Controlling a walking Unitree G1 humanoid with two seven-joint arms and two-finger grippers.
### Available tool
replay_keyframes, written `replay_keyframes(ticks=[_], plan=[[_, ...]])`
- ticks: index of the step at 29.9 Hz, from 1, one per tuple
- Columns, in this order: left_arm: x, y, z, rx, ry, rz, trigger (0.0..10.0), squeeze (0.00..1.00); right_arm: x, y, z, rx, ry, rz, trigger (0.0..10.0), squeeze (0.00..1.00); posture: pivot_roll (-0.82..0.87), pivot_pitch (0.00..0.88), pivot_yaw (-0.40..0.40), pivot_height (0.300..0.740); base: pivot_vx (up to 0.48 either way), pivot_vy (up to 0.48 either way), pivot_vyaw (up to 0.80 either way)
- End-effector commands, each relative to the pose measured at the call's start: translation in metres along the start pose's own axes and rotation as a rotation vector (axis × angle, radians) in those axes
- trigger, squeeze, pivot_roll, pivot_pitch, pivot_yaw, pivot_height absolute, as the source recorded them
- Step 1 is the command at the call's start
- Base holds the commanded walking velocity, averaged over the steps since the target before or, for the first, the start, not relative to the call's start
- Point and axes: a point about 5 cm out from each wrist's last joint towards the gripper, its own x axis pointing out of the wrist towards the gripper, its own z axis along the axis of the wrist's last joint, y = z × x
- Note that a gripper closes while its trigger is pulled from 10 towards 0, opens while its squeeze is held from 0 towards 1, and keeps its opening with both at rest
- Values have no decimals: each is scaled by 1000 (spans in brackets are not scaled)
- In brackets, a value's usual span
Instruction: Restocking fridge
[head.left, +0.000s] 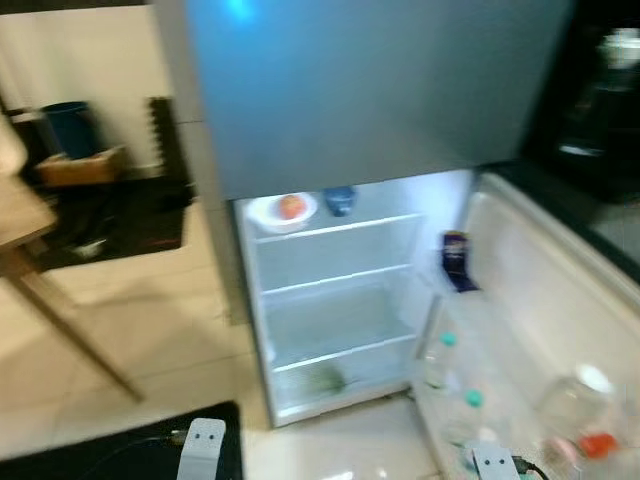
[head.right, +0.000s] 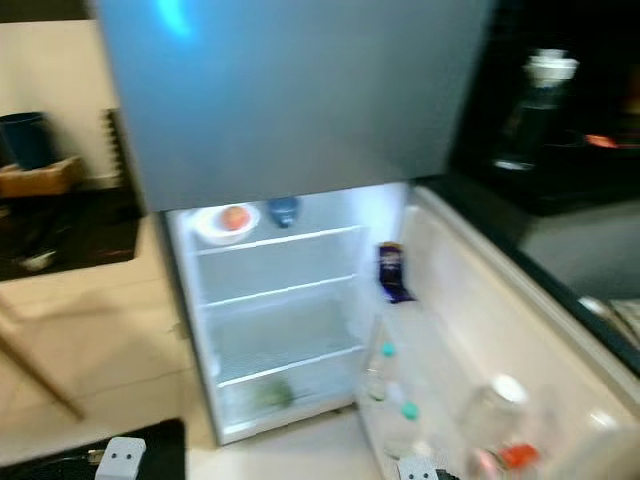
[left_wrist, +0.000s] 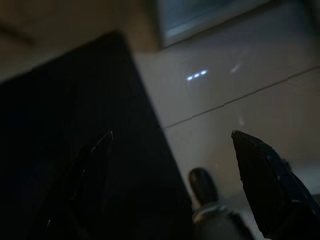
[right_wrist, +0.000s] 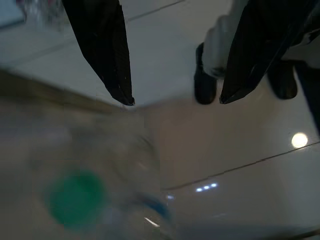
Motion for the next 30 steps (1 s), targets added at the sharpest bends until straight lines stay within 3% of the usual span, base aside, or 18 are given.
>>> replay_keyframes(ticks=[1,30], plan=[[-1,1,-6,10,15,4,10000,0,-1,0,-7,13,23,-3,10000,0,-48,80,18,740,0,0,-800],[2,-4,9,28,-48,-26,10000,0,-2,-1,-9,33,25,-12,10000,0,-44,103,26,740,0,0,-800]])
